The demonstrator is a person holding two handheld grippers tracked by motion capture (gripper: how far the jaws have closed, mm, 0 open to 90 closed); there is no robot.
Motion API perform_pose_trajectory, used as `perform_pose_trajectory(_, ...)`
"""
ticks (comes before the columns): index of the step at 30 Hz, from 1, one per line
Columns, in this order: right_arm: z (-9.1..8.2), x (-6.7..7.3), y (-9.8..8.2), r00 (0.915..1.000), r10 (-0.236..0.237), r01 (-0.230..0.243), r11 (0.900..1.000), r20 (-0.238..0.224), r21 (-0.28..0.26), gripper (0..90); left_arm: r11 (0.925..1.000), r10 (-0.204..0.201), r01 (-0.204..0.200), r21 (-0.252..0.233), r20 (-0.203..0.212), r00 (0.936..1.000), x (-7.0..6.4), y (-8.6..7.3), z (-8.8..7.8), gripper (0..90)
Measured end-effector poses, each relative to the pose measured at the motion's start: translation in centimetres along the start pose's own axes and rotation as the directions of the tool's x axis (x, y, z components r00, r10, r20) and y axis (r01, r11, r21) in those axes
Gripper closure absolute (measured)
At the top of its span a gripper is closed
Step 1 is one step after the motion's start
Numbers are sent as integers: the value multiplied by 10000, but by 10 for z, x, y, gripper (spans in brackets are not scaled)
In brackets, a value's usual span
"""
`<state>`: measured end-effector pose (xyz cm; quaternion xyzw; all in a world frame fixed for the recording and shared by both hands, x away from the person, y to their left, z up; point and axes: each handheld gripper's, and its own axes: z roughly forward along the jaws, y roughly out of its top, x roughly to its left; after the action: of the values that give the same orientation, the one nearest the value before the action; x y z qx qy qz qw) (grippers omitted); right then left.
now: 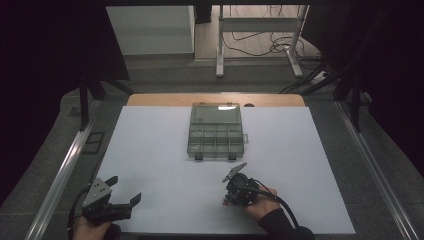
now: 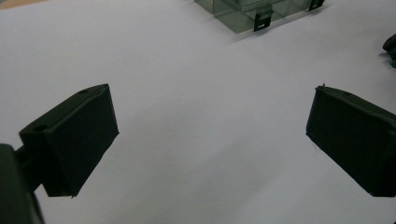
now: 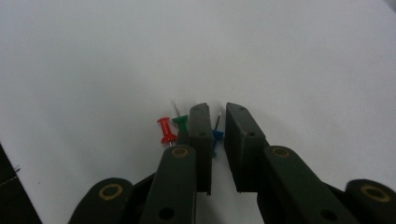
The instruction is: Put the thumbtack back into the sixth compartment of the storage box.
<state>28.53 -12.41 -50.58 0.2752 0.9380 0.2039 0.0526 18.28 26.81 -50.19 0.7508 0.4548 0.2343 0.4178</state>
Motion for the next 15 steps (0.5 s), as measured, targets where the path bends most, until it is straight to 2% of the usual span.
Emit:
perform_pose_trajectory(5,0,1,0,9999,-29,29,10000,97,8,827,10000,28,-28,19,-6,10000,0,0,0,27)
perform_pose_trajectory(9,-1,-1,-1,9999,119,-120,9999,-84,-95,828,10000,55,-55,60,-7,10000,-1,0,1,27)
perform_pose_trajectory(15,-9,-8,0,9991,345,-361,9971,-250,-664,828,9999,105,-104,123,-3,9999,-1,1,1,27)
